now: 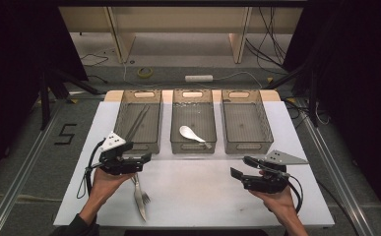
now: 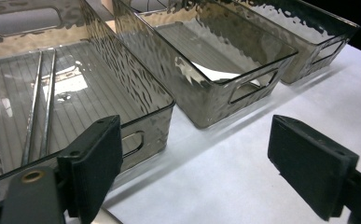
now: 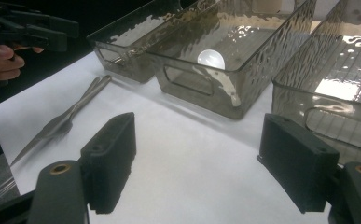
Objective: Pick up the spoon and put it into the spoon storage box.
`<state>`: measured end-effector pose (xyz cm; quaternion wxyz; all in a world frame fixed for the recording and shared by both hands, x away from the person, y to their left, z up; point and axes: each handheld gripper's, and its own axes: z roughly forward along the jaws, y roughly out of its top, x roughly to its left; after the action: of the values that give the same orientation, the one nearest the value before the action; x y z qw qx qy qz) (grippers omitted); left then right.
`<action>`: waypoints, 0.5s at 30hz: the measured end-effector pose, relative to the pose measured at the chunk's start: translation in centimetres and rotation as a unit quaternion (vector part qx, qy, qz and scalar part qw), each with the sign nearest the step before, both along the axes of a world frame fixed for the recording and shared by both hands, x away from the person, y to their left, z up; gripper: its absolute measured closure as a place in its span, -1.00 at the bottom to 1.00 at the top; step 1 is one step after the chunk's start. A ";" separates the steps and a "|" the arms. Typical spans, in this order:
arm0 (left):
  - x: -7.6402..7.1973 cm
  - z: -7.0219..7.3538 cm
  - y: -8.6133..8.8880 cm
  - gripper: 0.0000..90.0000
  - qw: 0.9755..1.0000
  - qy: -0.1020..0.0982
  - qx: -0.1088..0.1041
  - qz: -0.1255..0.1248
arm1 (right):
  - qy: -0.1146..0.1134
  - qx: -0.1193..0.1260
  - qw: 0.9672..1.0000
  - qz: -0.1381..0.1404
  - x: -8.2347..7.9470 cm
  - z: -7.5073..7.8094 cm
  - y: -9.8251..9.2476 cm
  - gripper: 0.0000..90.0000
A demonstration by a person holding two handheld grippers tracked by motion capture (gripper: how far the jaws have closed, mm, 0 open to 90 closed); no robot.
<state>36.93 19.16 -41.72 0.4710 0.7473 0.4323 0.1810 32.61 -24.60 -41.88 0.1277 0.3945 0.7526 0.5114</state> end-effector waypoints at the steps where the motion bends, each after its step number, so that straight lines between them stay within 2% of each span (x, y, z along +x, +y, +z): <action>1: 0.1 0.0 -0.1 -0.61 1.000 0.001 0.003 -0.001 | 0.000 -0.002 1.000 -0.002 -0.2 -0.1 0.0 -0.38; 7: 0.3 -0.2 -0.5 -0.61 1.000 0.010 0.010 -0.007 | -0.004 -0.003 1.000 -0.002 -0.5 -0.6 -0.2 -0.38; 15: 1.0 -0.6 -0.9 -0.57 0.999 0.029 0.029 -0.006 | 0.002 -0.009 1.000 0.002 -1.0 -1.1 -0.4 -0.42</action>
<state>37.92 18.27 -42.37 0.4374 0.7684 0.4353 0.1692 31.63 -24.98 -42.94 0.1287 0.3935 0.7582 0.5037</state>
